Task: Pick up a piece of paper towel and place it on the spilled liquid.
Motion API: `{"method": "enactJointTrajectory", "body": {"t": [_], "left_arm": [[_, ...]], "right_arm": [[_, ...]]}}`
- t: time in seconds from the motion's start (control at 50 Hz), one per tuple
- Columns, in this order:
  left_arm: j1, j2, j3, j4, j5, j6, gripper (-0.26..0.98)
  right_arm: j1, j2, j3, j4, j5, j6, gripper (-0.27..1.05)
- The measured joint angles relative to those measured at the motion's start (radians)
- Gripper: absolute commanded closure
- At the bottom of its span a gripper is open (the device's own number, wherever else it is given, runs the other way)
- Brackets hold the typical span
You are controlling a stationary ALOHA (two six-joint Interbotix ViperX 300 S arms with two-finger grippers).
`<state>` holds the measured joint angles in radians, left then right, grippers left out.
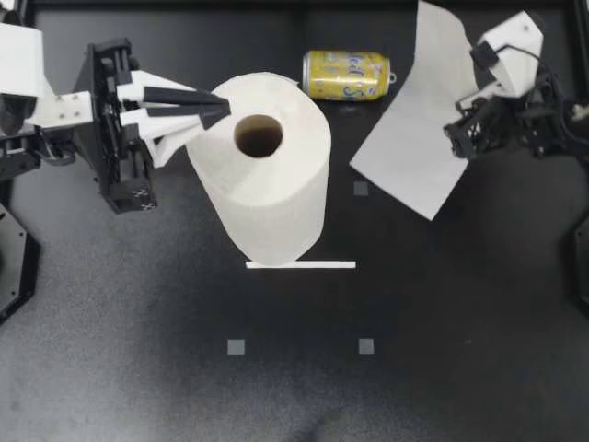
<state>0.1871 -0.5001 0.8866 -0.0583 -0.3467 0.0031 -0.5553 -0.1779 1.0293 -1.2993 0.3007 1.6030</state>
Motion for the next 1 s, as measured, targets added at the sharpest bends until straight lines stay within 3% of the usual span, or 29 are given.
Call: {"method": "enactJointTrajectory", "body": {"t": [0.16, 0.38, 0.76, 0.86, 1.0], "left_arm": [[0.000, -0.023, 0.015, 0.002, -0.052, 0.000, 0.56], [0.000, -0.061, 0.032, 0.002, -0.077, 0.000, 0.56], [0.000, -0.087, 0.048, 0.002, -0.078, 0.000, 0.56], [0.002, -0.087, 0.048, 0.002, -0.078, 0.002, 0.56], [0.002, -0.087, 0.048, 0.002, -0.077, 0.002, 0.56]], "right_arm": [[-0.084, 0.098, -0.052, 0.000, -0.051, -0.091, 0.86], [-0.138, 0.181, -0.141, 0.000, -0.097, -0.175, 0.86], [-0.155, 0.215, -0.196, 0.000, -0.052, -0.216, 0.83], [-0.155, 0.233, -0.198, 0.002, -0.051, -0.216, 0.75], [-0.155, 0.255, -0.207, 0.002, -0.049, -0.218, 0.44]]}}
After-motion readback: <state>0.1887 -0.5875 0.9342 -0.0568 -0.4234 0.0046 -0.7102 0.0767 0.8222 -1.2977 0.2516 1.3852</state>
